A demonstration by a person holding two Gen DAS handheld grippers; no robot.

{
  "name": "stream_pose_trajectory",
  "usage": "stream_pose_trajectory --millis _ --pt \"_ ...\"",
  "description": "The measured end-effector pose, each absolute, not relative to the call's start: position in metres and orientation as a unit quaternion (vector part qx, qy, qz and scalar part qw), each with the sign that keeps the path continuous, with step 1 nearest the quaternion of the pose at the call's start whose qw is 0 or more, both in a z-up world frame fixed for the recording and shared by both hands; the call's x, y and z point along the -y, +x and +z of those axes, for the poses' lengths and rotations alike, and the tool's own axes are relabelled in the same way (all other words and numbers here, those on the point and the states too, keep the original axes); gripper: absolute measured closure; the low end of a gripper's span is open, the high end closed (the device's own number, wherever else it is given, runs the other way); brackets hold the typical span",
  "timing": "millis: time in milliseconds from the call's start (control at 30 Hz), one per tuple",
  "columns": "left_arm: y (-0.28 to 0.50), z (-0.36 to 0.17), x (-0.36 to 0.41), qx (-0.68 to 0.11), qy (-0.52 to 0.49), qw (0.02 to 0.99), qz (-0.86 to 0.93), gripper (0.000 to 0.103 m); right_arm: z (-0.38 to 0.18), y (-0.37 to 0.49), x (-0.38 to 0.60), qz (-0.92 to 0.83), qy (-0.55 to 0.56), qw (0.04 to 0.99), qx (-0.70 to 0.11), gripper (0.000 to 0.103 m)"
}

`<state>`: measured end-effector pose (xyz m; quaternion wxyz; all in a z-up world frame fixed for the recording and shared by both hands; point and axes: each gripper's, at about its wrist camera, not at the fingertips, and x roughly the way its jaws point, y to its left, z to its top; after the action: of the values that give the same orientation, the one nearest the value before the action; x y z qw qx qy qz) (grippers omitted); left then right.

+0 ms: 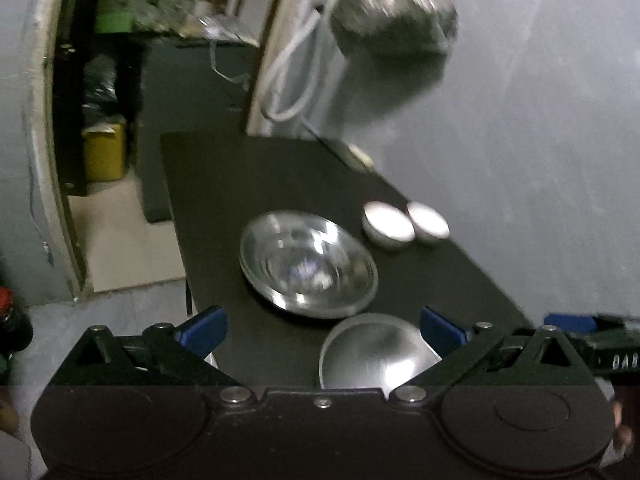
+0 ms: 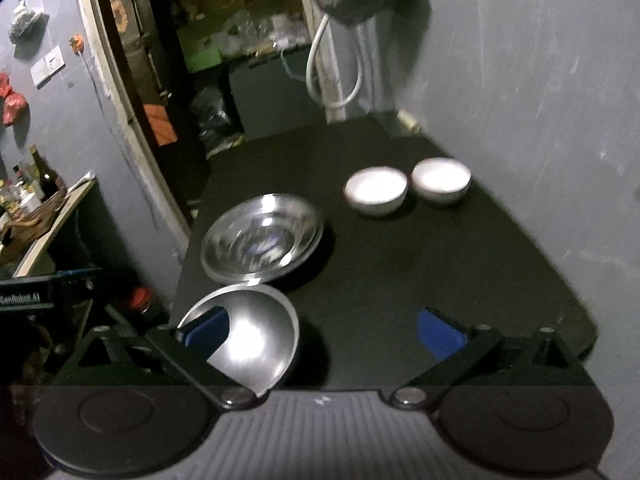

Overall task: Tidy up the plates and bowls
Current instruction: 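Lower the small bowl beside the plate stack and open the left tool, then move the open left tool to the rim of a red-rimmed white bowl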

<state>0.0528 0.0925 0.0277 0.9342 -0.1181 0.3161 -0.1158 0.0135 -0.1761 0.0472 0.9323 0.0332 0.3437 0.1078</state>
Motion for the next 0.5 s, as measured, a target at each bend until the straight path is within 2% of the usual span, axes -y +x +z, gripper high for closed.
stream_pose_trajectory --millis 133,500 --pt "0.069 0.032 -0.089 -0.296 -0.132 0.944 -0.059 0.001 0.04 0.031 0.177 0.084 0.013 0.932 -0.352 0.0" --pt "0.14 0.029 -0.073 -0.346 -0.165 0.924 0.016 0.001 0.007 0.095 0.221 0.088 0.045 0.923 -0.372 0.0"
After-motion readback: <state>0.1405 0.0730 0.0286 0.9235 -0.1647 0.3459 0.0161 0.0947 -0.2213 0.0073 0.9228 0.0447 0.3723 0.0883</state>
